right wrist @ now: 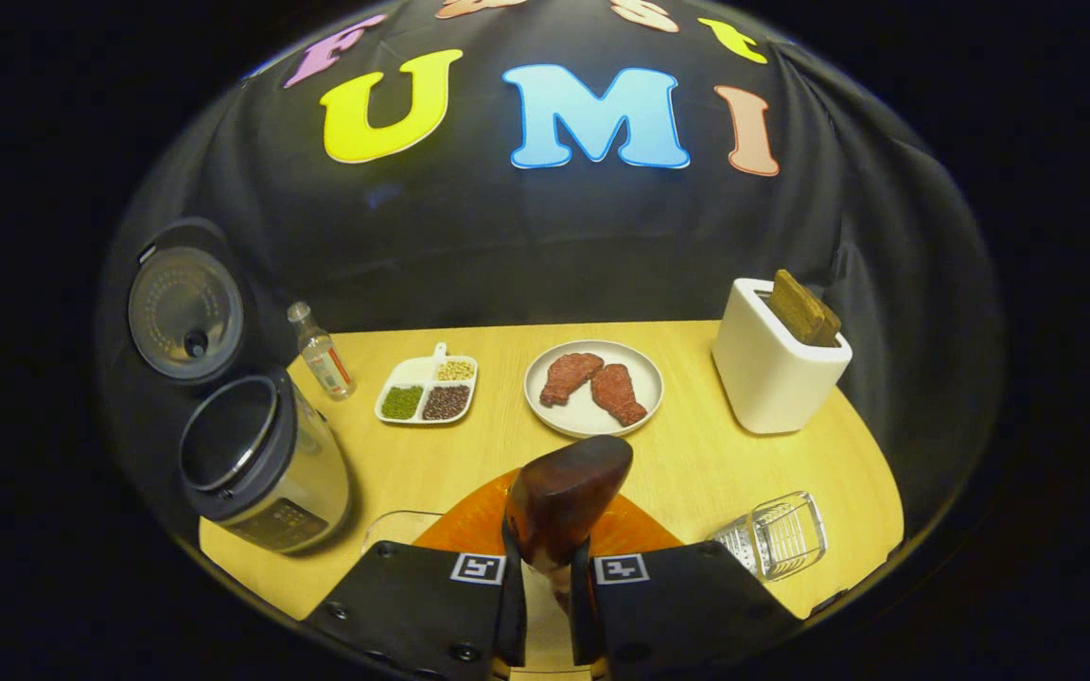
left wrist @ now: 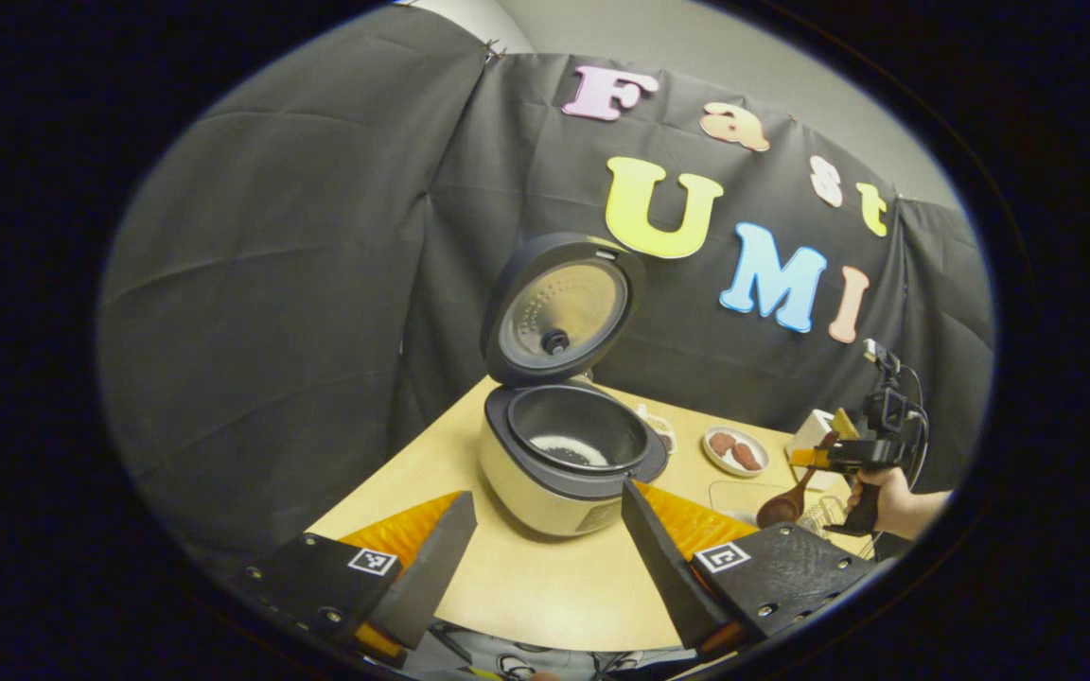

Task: Close the left gripper, press the button to open the rice cooker; take a wooden spoon from the chopstick holder with the right hand, scoop a spoonful of rice and pour it into the rice cooker, then put the wooden spoon back into the chopstick holder.

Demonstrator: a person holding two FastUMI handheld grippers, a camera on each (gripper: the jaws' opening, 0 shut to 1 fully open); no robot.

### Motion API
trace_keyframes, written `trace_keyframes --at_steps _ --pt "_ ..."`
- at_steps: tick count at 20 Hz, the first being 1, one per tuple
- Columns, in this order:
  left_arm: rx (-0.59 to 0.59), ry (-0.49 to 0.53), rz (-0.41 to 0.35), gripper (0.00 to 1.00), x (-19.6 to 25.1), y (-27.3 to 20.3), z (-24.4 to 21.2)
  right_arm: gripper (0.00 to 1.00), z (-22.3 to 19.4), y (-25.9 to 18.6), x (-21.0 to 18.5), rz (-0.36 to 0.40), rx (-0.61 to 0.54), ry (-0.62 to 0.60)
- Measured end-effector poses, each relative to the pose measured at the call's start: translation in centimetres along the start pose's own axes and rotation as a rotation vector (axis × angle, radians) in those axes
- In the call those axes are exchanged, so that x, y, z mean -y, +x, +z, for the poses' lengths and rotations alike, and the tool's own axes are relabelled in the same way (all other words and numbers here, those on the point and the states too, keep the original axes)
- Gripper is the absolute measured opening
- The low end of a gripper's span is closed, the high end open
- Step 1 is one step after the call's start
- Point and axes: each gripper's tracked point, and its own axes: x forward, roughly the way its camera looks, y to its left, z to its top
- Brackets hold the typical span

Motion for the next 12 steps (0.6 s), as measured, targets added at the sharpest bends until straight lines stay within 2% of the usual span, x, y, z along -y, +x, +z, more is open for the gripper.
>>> trace_keyframes --at_steps 3,6,8,11,12 --pt "0.002 0.015 -0.002 0.98 -0.9 0.4 0.1 0.20 -2.9 0.4 -0.8 0.003 -0.076 -0.016" --pt "0.002 0.000 -0.001 0.99 -1.7 0.6 0.2 0.17 -3.4 0.4 -1.2 -0.003 -0.097 0.028" --pt "0.006 -0.017 0.005 0.99 -2.3 0.4 0.2 0.20 -4.2 0.4 -2.3 0.017 -0.131 0.078" --pt "0.003 -0.040 0.011 0.98 -2.9 0.1 -0.5 0.20 -4.8 0.3 -3.7 0.051 -0.177 0.184" --pt "-0.006 -0.048 0.012 0.98 -3.2 -0.2 -0.8 0.17 -5.3 0.1 -4.5 0.068 -0.204 0.221"
